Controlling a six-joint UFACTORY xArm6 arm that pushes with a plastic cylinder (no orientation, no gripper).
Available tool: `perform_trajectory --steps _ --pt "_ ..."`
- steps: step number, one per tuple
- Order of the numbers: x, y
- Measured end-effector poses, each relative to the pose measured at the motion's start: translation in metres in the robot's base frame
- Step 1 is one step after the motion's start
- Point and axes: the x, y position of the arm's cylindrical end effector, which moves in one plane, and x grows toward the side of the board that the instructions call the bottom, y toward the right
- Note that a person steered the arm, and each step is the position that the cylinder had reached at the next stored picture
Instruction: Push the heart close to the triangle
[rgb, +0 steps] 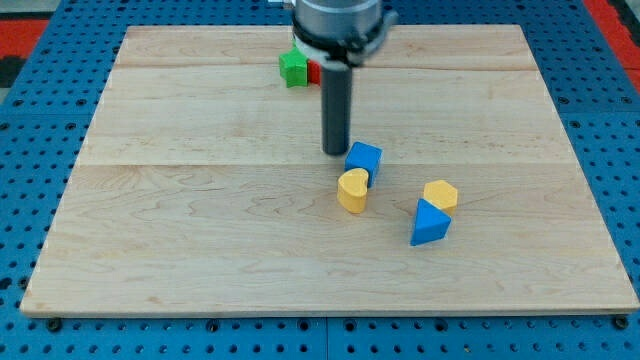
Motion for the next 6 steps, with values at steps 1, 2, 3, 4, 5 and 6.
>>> perform_trajectory --steps 1,2,3,4,5,6 --pt "0.008 0.032" --pt "-0.026 -0.046" --pt "0.005 -0.052" --pt "0.023 -0.03" --pt "0.028 0.028" --pt "0.03 0.047"
